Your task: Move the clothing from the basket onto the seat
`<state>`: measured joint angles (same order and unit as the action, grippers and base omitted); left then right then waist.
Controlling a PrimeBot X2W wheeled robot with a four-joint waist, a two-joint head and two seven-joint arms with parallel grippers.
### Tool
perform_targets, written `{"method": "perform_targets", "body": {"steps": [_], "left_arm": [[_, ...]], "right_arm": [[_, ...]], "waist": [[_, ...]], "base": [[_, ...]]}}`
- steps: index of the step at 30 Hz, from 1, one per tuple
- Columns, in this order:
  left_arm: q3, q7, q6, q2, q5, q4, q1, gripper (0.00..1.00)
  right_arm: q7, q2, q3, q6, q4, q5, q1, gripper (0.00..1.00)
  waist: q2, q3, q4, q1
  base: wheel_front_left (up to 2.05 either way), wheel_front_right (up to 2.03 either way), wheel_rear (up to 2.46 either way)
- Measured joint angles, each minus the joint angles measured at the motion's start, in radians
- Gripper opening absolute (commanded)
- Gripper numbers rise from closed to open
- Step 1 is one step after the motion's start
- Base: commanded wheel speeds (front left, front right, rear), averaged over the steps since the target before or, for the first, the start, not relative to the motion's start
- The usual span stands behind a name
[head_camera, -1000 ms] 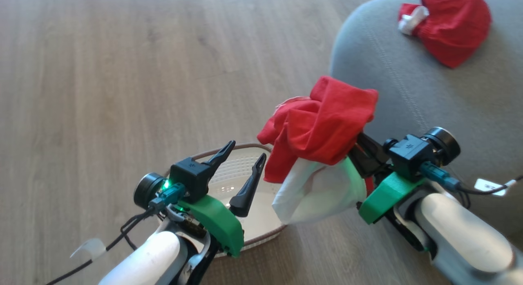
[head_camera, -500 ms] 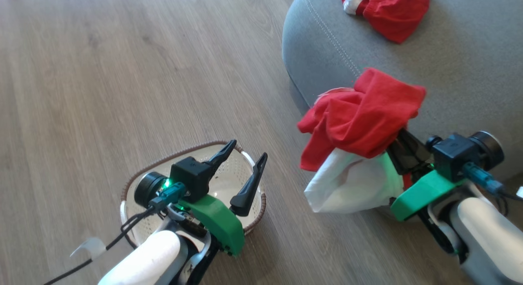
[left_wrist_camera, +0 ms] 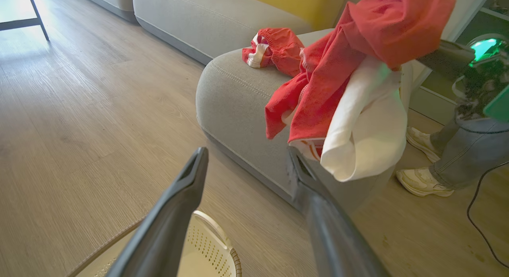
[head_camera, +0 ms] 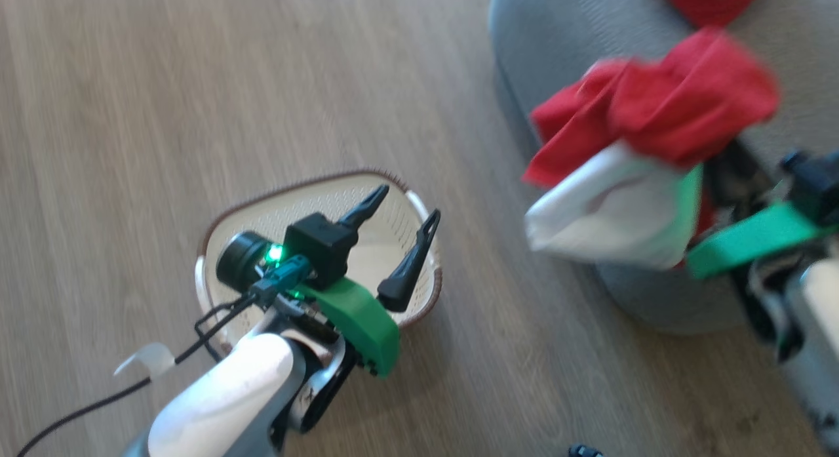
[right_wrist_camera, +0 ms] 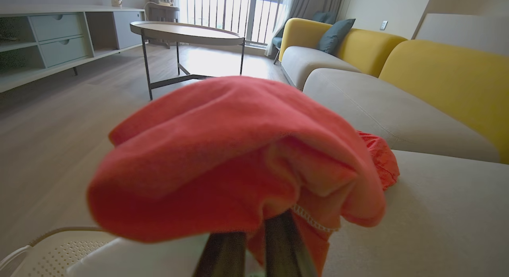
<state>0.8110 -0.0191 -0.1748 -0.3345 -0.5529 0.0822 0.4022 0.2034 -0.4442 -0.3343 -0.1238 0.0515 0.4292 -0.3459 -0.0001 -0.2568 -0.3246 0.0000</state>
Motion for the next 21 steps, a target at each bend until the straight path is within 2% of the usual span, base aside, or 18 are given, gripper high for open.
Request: {"method": "perform_targets", "body": {"steps": [5,10,21], "left_arm": [[0.012,-0.015,0.008,0.008,0.023,0.001,0.064,1.00],[0.019,-0.013,0.018,0.045,0.045,-0.011,0.145,1.00],[0.021,0.049,0.018,0.103,0.039,-0.062,0.165,1.00]], "right_arm": [[0.023,0.004,0.101,0.000,0.053,-0.012,-0.145,0.00],[0.027,-0.017,0.188,0.000,0.168,-0.025,-0.338,0.00],[-0.034,-0.189,0.376,0.000,0.407,0.012,-0.731,0.00]], "waist": [[0.0000,-0.096,0.050,0.0001],[0.0000,-0.213,0.127,0.0002],[0.0000,-0.348,0.285,0.0002]], "base": [[0.00,0.00,0.00],[0.00,0.00,0.00],[0.00,0.00,0.00]]}}
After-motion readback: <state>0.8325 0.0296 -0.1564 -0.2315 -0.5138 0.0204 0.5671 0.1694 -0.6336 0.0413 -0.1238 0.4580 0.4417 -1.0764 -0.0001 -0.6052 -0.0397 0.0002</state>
